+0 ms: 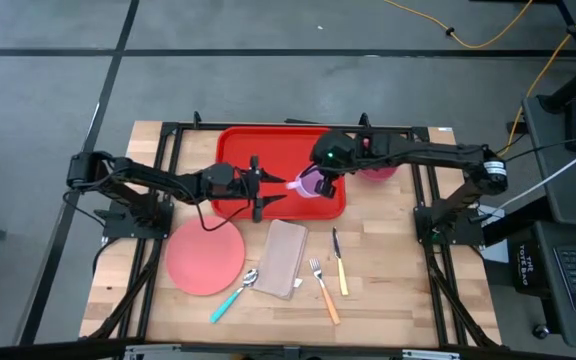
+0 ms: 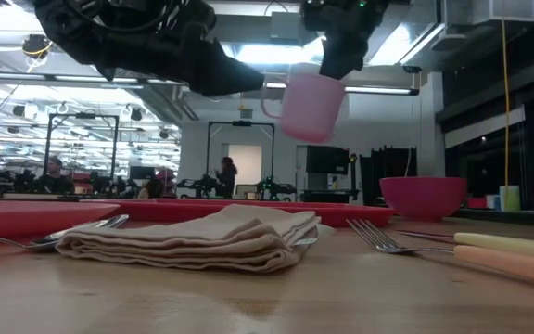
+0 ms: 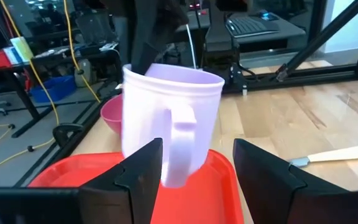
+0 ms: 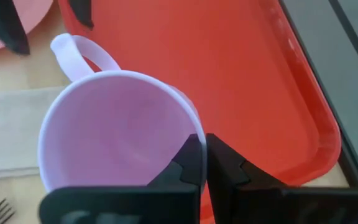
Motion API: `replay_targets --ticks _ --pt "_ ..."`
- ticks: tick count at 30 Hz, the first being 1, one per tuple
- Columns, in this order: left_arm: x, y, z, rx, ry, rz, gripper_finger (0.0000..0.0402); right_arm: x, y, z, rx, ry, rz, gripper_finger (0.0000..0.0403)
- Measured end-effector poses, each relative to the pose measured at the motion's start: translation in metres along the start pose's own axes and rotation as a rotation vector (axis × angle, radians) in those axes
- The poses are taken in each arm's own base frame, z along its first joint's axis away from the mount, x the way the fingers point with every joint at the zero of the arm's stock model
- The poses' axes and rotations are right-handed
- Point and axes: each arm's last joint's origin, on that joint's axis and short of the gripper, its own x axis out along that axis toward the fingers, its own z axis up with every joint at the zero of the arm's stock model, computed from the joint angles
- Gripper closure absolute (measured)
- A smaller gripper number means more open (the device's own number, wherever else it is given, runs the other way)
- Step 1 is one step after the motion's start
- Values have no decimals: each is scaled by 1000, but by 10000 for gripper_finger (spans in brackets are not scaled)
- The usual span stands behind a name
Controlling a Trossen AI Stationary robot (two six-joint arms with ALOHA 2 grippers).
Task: Set up tray
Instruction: Put the purple mug on top of the orange serving tray
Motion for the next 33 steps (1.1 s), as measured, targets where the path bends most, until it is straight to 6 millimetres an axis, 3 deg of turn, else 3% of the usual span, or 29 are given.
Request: replay_targets --ticks 14,33 --pt "0 1 0 20 5 25 214 6 2 12 -17 -11 25 393" --pt "0 7 -3 52 33 90 273 6 -6 14 23 -19 14 393"
